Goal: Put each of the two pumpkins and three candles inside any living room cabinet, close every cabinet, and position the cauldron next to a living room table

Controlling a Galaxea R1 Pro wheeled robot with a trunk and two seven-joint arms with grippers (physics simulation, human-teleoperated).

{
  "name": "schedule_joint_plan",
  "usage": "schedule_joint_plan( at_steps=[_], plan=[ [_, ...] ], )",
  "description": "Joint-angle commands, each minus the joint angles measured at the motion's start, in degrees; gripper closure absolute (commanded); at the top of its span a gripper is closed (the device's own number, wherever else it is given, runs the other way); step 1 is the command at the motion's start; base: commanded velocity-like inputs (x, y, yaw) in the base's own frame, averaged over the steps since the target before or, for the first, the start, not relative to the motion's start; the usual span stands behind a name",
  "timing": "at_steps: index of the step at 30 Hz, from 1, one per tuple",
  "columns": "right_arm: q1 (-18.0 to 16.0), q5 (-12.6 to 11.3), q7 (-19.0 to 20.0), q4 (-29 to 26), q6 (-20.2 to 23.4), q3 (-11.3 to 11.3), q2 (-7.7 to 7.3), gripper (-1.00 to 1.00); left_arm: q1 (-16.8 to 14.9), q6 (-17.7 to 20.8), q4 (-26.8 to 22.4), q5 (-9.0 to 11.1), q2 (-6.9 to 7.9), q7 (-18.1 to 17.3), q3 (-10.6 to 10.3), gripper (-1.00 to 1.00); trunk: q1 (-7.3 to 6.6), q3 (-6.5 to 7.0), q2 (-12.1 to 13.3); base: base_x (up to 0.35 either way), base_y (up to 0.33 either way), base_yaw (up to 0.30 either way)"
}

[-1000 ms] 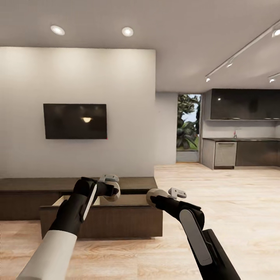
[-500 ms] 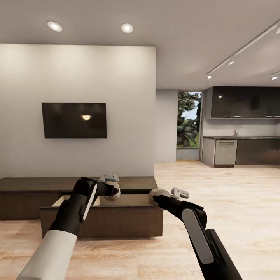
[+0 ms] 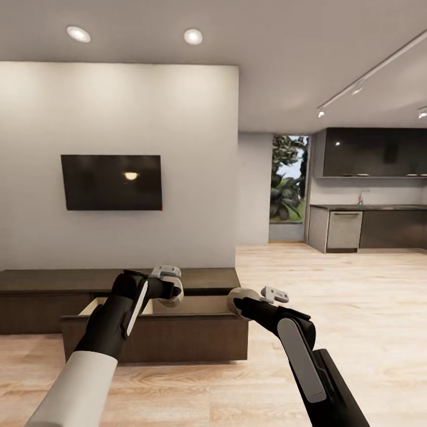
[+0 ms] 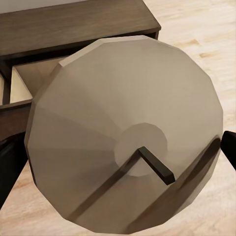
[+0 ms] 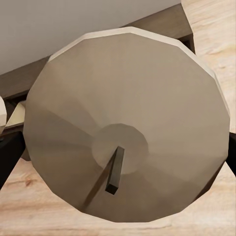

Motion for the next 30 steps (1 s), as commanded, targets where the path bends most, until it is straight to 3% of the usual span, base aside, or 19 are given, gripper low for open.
schedule_joint_plan(
  at_steps=[1,30],
  plan=[
    [-0.05,-0.59,-0.59,-0.06,0.10,0.03,0.00,1.00,-0.04,0.17,-0.05,-0.59,-0.01,-0.50,0.01,1.00,-0.23,0.01,0.37,0.000,0.000,0.000],
    [-0.05,-0.57,-0.59,0.21,0.10,0.03,0.00,1.00,-0.04,0.17,-0.10,-0.42,0.02,-0.59,0.01,1.00,-6.60,2.48,12.00,0.000,0.000,0.000]
  ],
)
